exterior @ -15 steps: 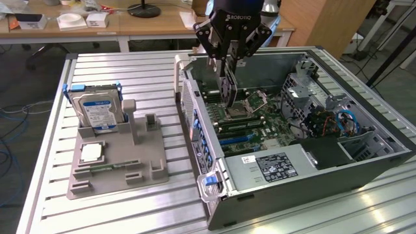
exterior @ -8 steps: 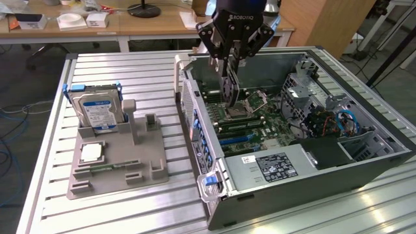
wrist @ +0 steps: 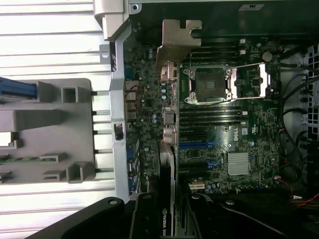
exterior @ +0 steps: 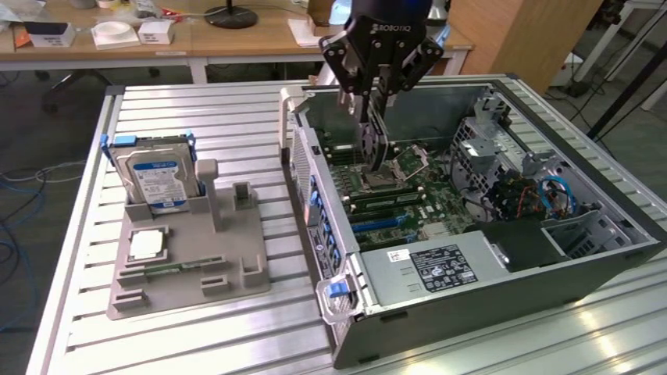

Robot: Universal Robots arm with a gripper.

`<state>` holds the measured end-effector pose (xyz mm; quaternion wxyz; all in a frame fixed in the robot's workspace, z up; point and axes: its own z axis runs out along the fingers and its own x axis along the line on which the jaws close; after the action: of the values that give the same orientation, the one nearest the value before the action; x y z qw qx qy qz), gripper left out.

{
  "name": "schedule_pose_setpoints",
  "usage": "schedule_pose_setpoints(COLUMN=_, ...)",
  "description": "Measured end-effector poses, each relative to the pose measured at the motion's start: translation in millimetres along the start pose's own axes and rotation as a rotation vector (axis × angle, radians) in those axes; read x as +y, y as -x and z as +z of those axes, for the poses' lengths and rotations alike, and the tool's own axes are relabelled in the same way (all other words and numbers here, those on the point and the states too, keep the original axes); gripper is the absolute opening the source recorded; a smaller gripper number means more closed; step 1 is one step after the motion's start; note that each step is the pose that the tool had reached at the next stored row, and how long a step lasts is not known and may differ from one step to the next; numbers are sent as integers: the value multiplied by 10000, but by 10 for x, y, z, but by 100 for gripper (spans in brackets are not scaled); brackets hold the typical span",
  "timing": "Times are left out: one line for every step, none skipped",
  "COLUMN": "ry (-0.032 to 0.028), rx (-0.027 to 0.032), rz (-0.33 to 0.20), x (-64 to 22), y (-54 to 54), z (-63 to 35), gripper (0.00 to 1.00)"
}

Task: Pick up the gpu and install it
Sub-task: 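Pick up the gpu and move the gpu toward the slot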

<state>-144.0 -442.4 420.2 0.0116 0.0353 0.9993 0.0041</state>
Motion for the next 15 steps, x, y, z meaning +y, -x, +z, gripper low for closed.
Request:
schedule_pose_setpoints(ry=-1, rx=0, rz=0, x=1, y=5, z=0, gripper=26)
schedule_pose_setpoints(ry=0, rx=0, rz=1, x=1, y=10, z=0, gripper=26)
schedule_pose_setpoints(ry=0, rx=0, rz=1, x=1, y=14, z=0, gripper=26)
schedule_pose_setpoints(ry=0, rx=0, rz=1, x=1, y=18, z=1, gripper=26)
schedule_pose_setpoints(ry=0, rx=-1, rz=1, x=2, y=22, z=1, gripper=26)
schedule_pose_setpoints(ry=0, rx=0, rz=0, x=2, y=26, z=1, gripper=26)
schedule_pose_setpoints(ry=0, rx=0, rz=1, x=2, y=27, z=1, gripper=26)
schedule_pose_setpoints(ry=-1, rx=0, rz=2, x=2, y=27, z=1, gripper=26)
schedule_pose_setpoints(ry=0, rx=0, rz=0, x=2, y=29, z=1, gripper=26)
schedule_pose_setpoints(ry=0, rx=-1, rz=1, x=2, y=29, z=1, gripper=26)
schedule_pose_setpoints(ry=0, rx=-1, rz=0, x=2, y=29, z=1, gripper=26)
schedule_pose_setpoints(ry=0, rx=0, rz=0, x=2, y=29, z=1, gripper=26)
schedule_pose_setpoints(ry=0, rx=0, rz=0, x=2, y=29, z=1, gripper=26)
schedule_pose_setpoints(ry=0, rx=0, rz=0, x=2, y=29, z=1, gripper=26)
schedule_pose_setpoints(ry=0, rx=0, rz=1, x=2, y=29, z=1, gripper=26)
